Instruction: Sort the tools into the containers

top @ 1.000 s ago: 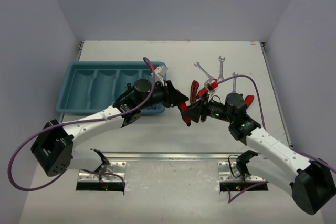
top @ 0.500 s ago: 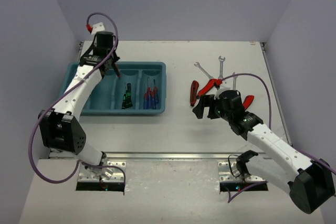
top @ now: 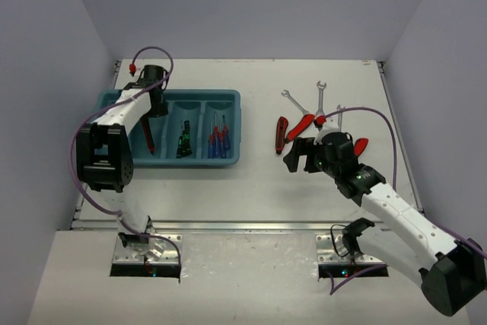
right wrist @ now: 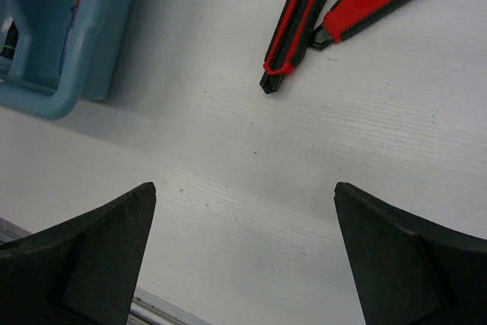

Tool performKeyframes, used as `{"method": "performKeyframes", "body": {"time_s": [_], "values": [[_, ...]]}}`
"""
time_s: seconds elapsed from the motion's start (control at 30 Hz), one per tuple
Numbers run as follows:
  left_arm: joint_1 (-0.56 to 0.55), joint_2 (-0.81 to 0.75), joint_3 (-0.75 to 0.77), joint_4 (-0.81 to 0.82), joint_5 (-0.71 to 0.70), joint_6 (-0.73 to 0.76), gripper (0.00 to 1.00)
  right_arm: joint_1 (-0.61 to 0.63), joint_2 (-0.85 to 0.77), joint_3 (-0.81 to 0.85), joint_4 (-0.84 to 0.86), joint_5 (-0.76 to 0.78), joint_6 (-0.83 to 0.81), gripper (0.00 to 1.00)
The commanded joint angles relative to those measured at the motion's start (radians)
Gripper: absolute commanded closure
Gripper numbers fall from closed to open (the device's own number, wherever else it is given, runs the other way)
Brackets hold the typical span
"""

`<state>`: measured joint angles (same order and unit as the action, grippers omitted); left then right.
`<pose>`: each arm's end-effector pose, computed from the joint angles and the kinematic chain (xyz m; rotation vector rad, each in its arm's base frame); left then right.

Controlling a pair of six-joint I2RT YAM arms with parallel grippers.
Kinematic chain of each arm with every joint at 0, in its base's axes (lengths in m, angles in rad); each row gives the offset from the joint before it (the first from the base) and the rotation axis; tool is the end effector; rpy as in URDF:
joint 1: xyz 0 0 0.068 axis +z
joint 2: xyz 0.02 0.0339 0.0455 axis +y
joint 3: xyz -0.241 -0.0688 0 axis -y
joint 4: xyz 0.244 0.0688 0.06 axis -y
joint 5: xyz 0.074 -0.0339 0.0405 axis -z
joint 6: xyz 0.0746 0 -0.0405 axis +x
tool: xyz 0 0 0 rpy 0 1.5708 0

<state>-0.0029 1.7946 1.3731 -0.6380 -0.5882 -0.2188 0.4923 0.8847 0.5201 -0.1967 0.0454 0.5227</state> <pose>0.3874 0.0403 0.1847 -0.4649 2.4576 0.6785 0.2152 0.1116 0.1900 0.0605 2.1805 0.5424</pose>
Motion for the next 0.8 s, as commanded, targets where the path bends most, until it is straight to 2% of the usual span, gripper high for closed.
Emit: {"method": "performKeyframes", "body": {"time_s": [0.0, 0.07, 0.13, 0.27, 0.3, 0.33, 0.43, 0.57, 0.7, 0.77], "values": [[0.003, -0.072, 0.034, -0.010, 0.024, -0.021, 0.00, -0.006, -0.015, 0.000, 0.014, 0.046, -0.014, 0.01], [0.003, -0.150, 0.037, -0.012, 0.110, -0.042, 0.00, -0.008, 0.005, 0.005, 0.003, 0.086, -0.001, 0.01], [-0.013, -0.271, -0.007, 0.024, 0.297, -0.059, 0.00, -0.006, 0.045, 0.026, -0.032, 0.174, 0.043, 0.01], [-0.074, -0.606, -0.152, 0.117, 0.492, -0.100, 0.00, -0.011, 0.142, 0.109, -0.145, 0.284, 0.156, 0.01], [-0.080, -0.672, -0.199, 0.118, 0.493, -0.100, 0.00, -0.011, 0.166, 0.125, -0.162, 0.284, 0.157, 0.01], [-0.081, -0.828, -0.306, 0.158, 0.528, -0.101, 0.00, -0.011, 0.211, 0.149, -0.183, 0.300, 0.215, 0.01], [-0.082, -0.992, -0.428, 0.181, 0.537, -0.091, 0.00, -0.017, 0.329, 0.195, -0.205, 0.311, 0.298, 0.01], [-0.082, -1.110, -0.645, 0.225, 0.672, -0.065, 0.00, -0.073, 0.515, 0.306, -0.245, 0.344, 0.451, 0.01], [-0.124, -1.104, -0.646, 0.230, 0.702, -0.067, 0.00, -0.152, 0.676, 0.435, -0.279, 0.363, 0.526, 0.01], [-0.127, -1.112, -0.666, 0.250, 0.731, -0.067, 0.00, -0.172, 0.786, 0.542, -0.290, 0.396, 0.510, 0.02]]}}
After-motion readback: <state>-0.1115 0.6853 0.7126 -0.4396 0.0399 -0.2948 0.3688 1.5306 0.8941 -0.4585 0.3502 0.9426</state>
